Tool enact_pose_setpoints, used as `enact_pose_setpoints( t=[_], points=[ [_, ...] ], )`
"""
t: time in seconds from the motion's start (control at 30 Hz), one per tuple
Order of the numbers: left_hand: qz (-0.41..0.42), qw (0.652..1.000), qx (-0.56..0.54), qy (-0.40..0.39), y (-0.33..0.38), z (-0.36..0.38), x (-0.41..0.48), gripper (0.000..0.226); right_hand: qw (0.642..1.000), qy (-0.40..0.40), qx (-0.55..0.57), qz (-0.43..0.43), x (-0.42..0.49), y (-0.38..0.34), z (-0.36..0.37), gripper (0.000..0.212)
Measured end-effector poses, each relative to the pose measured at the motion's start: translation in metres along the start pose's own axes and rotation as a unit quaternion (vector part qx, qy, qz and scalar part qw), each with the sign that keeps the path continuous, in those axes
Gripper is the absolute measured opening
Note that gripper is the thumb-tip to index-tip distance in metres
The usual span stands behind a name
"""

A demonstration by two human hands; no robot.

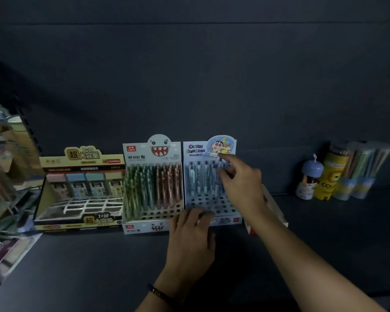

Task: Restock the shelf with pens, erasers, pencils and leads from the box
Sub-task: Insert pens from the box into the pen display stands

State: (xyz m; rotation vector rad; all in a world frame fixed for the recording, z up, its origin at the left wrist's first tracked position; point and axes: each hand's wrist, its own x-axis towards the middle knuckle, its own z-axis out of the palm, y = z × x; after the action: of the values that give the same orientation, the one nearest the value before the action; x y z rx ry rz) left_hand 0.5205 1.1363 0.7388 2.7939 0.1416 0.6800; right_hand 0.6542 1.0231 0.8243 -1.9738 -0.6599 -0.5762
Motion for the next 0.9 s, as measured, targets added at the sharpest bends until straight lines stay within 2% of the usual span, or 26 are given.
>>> enact_pose_setpoints(
  t=[0.23,0.4,0.6,0.67,0.77,0.9],
  points=[
    [0.003,1.000,0.020,0.016,-0.002,0.005,0.001,0.045,0.999,-0.015,-0.038,-0.004,0.005,0.001,0.008,0.034],
    [0.004,1.000,0.006,0.022,-0.004,0.004,0.000,0.043,0.989,-0.095,-0.110,0.019,-0.003,0.004,0.013,0.025],
    [-0.003,0.999,-0.046,0.023,-0.005,0.001,-0.005,0.043,0.985,-0.111,-0.111,0.071,-0.018,-0.010,-0.008,0.055],
    [-0.006,0.998,-0.061,0.029,-0.002,-0.003,-0.004,0.039,0.986,-0.090,-0.121,0.069,-0.036,-0.013,-0.025,0.051],
    [0.032,0.997,-0.069,0.031,0.011,-0.012,-0.010,0.032,0.988,-0.018,-0.135,0.067,-0.081,-0.011,-0.059,0.033],
    [0.142,0.968,-0.204,-0.026,0.065,-0.018,-0.036,0.027,0.972,0.089,-0.173,0.134,-0.164,0.000,-0.130,0.019]
  ],
)
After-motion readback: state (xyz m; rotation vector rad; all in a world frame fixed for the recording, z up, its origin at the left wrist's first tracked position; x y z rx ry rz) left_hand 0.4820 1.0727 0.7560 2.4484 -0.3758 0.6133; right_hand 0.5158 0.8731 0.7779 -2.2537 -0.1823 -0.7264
